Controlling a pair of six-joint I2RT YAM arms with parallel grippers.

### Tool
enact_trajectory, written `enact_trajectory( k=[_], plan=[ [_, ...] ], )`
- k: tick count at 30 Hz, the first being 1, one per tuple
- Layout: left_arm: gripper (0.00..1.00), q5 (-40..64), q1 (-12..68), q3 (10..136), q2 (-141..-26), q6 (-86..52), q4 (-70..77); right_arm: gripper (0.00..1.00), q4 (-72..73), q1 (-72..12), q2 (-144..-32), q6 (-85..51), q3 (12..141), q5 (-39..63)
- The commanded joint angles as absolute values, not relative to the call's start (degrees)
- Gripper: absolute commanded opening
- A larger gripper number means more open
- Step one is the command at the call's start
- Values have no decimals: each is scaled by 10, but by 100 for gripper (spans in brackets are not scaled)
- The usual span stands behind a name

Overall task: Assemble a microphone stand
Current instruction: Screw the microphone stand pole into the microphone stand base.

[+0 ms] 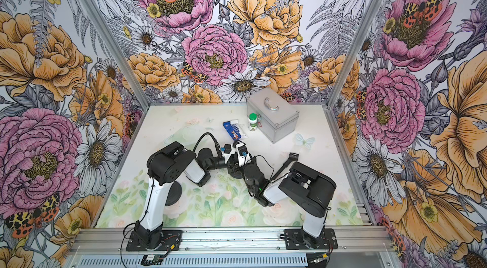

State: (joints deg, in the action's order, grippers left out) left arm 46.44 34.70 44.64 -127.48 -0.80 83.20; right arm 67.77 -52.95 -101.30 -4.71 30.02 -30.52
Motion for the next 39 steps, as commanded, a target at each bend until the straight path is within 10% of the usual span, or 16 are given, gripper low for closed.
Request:
enact_trajectory(
  k=[1, 3, 7, 10, 20, 25, 30, 36, 39],
  plan=[
    [9, 463, 363, 452, -1277, -56, 809, 0, 586, -540, -1001, 93, 298, -240],
    [9, 462, 364, 451, -1277, -56, 809, 25, 551, -516, -969, 115, 286, -155],
    [9, 463, 363, 451, -1277, -56, 809, 44, 456, -407, -891, 130, 266, 167],
    [9, 465, 364, 452, -1278, -57, 809, 44, 410, -342, -862, 174, 265, 372],
    [9, 468, 362, 456, -1281, -60, 809, 43, 365, -235, -915, 130, 377, 572],
    [9, 468, 361, 455, -1281, -61, 809, 27, 362, -233, -968, 121, 425, 583],
    [9, 466, 361, 455, -1281, -61, 809, 0, 409, -251, -959, 115, 390, 446],
    [9, 464, 360, 457, -1282, -63, 809, 0, 507, -467, -920, 19, 276, -353],
    [9, 464, 360, 457, -1281, -63, 809, 0, 504, -549, -976, -34, 294, -416]
  ],
)
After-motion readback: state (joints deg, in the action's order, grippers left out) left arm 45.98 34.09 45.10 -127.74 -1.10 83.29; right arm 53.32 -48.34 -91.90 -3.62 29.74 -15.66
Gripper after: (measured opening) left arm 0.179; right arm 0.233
